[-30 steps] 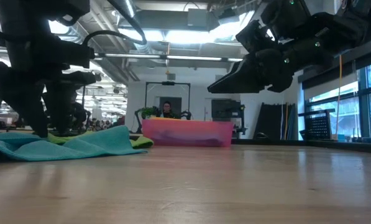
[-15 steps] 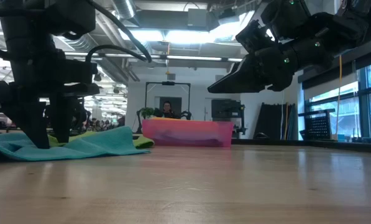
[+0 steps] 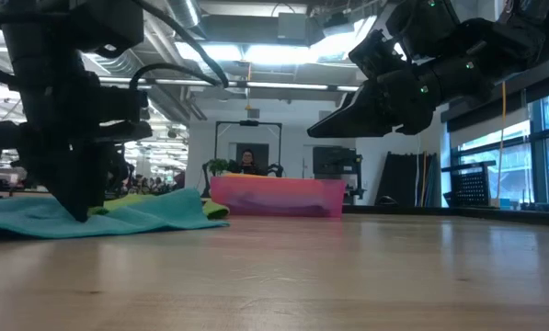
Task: Roll microfiber towels into tight, uniform cylinder then place into a basket
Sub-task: Fold the green microfiber towel
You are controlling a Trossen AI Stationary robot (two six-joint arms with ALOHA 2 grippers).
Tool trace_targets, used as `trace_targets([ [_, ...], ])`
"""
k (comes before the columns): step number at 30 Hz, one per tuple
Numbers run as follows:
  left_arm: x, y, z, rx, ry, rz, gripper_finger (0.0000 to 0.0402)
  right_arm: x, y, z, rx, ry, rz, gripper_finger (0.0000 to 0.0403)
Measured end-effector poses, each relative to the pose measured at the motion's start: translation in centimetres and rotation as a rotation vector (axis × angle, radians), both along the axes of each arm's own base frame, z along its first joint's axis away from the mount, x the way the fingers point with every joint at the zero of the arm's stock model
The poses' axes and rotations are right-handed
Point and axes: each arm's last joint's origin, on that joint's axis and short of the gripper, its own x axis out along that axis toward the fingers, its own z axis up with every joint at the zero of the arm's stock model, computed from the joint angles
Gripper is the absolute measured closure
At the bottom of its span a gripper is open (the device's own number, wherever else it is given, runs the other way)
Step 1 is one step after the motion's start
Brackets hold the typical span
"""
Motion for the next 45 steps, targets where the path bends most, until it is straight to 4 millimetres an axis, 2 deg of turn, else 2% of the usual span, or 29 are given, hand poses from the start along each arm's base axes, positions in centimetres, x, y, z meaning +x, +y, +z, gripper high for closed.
trace_targets([
  [11, 1.5, -0.5, 1.8, 0.003, -0.057, -0.063, 0.0399, 0.0, 0.0, 0.0, 0.003, 0.000, -0.001, 0.0230],
  [21, 2.3, 0.4, 2.3, -0.014, -0.073, -0.030, 0.0365, 0.0, 0.0, 0.0, 0.014, -0.001, -0.005, 0.0230],
  [32, 2.7, 0.2, 2.4, -0.036, -0.114, -0.025, 0.0314, 0.0, 0.0, 0.0, 0.023, -0.001, -0.008, 0.0230],
  [39, 2.7, 0.3, 2.5, -0.008, -0.128, -0.016, 0.0319, 0.0, 0.0, 0.0, 0.024, -0.002, -0.009, 0.0230],
  [45, 2.7, 0.5, 2.5, 0.019, -0.133, -0.011, 0.0345, 0.0, 0.0, 0.0, 0.026, -0.002, -0.009, 0.0230],
])
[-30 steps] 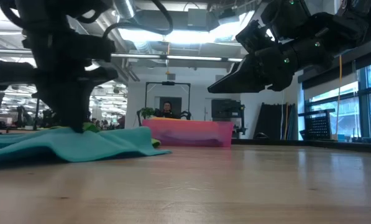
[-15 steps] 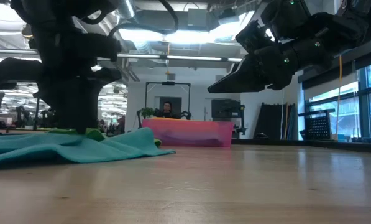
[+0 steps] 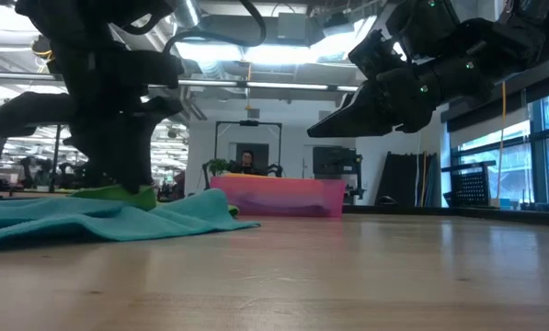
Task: Roll microfiber towels into tight, uniform cylinder then place into a basket
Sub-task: Fold the green microfiber towel
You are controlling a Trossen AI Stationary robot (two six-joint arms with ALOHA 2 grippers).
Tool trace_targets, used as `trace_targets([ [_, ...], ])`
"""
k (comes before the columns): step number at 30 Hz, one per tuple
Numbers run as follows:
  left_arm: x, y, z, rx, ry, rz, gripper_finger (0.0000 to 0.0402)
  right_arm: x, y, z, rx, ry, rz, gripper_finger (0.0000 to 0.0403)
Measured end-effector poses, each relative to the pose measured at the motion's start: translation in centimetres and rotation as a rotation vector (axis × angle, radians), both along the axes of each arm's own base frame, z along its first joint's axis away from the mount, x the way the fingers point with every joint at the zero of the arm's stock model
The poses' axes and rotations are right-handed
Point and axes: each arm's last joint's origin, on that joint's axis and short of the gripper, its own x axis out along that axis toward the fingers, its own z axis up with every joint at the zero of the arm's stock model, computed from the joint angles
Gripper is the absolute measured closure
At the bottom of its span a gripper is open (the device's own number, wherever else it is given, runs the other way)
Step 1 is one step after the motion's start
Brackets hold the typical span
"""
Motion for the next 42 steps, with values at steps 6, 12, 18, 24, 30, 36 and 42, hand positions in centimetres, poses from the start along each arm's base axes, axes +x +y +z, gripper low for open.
trace_targets([
  [6, 0.0, 0.1, 0.0, 0.023, -0.004, 0.004, 0.0396, 0.0, 0.0, 0.0, 0.001, 0.000, 0.000, 0.0230],
  [12, -1.3, 1.0, 1.0, 0.188, 0.088, 0.078, 0.0401, 0.0, 0.0, 0.0, 0.002, 0.000, 0.000, 0.0230],
  [18, -1.5, 2.0, 6.8, 0.332, -0.124, 0.155, 0.0401, 0.0, 0.0, 0.0, 0.002, -0.005, 0.000, 0.0230],
  [24, -0.7, 3.4, 14.1, 0.390, -0.392, 0.149, 0.0401, 0.1, 0.0, 0.3, 0.047, -0.032, -0.017, 0.0230],
  [30, 0.1, 4.0, 18.0, 0.430, -0.533, 0.114, 0.0401, 0.2, -0.1, 0.6, 0.060, -0.074, -0.050, 0.0230],
  [36, 0.5, 4.3, 19.0, 0.457, -0.572, 0.097, 0.0401, 1.2, -0.4, 2.2, 0.023, -0.140, -0.116, 0.0230],
  [42, 0.6, 4.4, 19.2, 0.451, -0.591, 0.106, 0.0401, 3.4, -0.3, 3.1, 0.023, -0.153, -0.118, 0.0205],
])
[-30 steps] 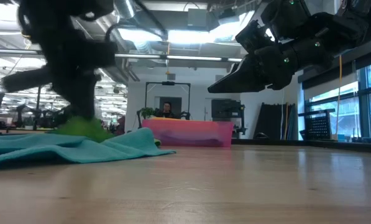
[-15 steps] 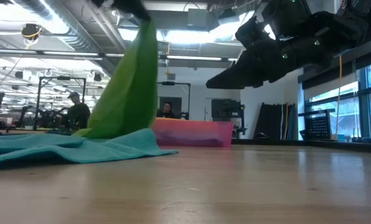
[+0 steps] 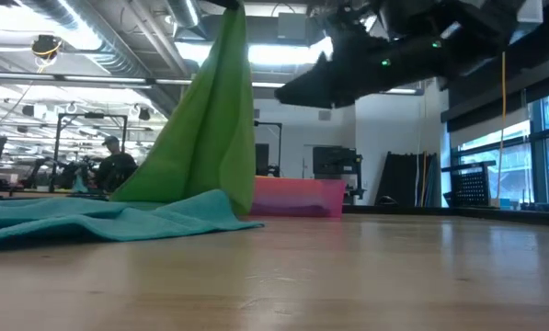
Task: Roll microfiber towels into tight, uniform cylinder then place into a basket
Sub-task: Fold the green microfiber towel
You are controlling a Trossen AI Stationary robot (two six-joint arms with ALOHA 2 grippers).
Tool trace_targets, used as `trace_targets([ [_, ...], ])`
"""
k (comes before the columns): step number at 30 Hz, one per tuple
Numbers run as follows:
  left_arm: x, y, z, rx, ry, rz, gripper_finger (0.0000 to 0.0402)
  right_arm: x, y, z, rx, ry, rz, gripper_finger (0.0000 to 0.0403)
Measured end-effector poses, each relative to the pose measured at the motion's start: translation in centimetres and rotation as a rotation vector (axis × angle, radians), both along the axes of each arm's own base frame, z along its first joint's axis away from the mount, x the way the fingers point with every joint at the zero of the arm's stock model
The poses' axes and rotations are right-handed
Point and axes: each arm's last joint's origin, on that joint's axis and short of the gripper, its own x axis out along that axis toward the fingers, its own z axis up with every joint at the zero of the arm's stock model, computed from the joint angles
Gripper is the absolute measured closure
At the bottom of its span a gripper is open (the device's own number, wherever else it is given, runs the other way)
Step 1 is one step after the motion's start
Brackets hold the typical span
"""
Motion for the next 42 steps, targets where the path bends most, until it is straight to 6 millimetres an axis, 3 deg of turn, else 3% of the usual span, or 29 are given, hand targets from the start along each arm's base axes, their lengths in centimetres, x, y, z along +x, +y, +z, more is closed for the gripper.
trace_targets([
  [8, 0.1, 0.0, 0.1, -0.004, -0.015, -0.001, 0.0402, 4.2, -0.3, -1.4, 0.026, 0.015, -0.151, 0.0133],
  [15, 0.2, 0.9, 0.1, -0.008, -0.022, 0.038, 0.0401, 7.0, 0.7, -1.5, 0.021, 0.054, -0.148, 0.0121],
  [27, 0.2, 4.7, 0.2, -0.035, -0.052, 0.202, 0.0401, 6.8, 3.1, -0.1, -0.182, 0.120, -0.414, 0.0121],
  [35, 0.7, 6.0, 0.0, -0.064, -0.070, 0.217, 0.0401, 7.0, 4.1, 1.1, 0.047, -0.068, -0.421, 0.0121],
  [42, 1.4, 6.1, 0.0, -0.078, -0.094, 0.158, 0.0401, 7.2, 3.5, 1.2, 0.016, -0.070, -0.367, 0.0121],
])
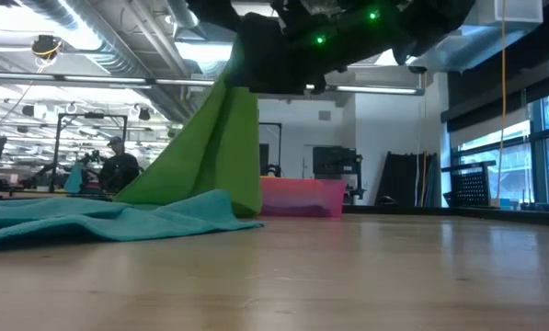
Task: Roll microfiber towels into tight, uniform cylinder then place into a basket
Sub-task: Fold the green microfiber towel
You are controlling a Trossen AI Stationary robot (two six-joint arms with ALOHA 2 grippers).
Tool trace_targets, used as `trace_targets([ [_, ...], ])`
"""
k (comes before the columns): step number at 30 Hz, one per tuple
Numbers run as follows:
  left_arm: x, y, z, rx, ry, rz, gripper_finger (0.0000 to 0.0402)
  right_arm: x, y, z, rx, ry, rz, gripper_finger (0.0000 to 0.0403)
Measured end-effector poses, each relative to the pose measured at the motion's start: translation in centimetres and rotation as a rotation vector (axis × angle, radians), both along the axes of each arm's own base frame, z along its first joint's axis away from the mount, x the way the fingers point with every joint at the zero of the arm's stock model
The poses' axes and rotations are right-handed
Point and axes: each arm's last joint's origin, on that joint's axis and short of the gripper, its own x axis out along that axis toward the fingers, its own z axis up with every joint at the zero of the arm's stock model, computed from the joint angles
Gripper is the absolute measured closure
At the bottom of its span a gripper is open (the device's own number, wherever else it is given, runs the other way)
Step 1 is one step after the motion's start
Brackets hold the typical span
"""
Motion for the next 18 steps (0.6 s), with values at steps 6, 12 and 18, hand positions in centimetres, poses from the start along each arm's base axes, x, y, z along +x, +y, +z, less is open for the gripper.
trace_targets([
  [6, 0.2, -0.5, 0.3, 0.002, -0.028, -0.051, 0.0401, 0.0, 0.0, 0.0, -0.076, 0.047, 0.016, 0.0121],
  [12, 0.6, -1.7, 1.4, 0.091, -0.055, -0.121, 0.0401, -0.4, -0.4, -1.0, -0.134, 0.179, -0.070, 0.0121],
  [18, 0.3, -1.3, 4.1, 0.109, -0.123, -0.077, 0.0401, -1.3, 0.3, -2.4, -0.167, 0.328, -0.140, 0.0121],
])
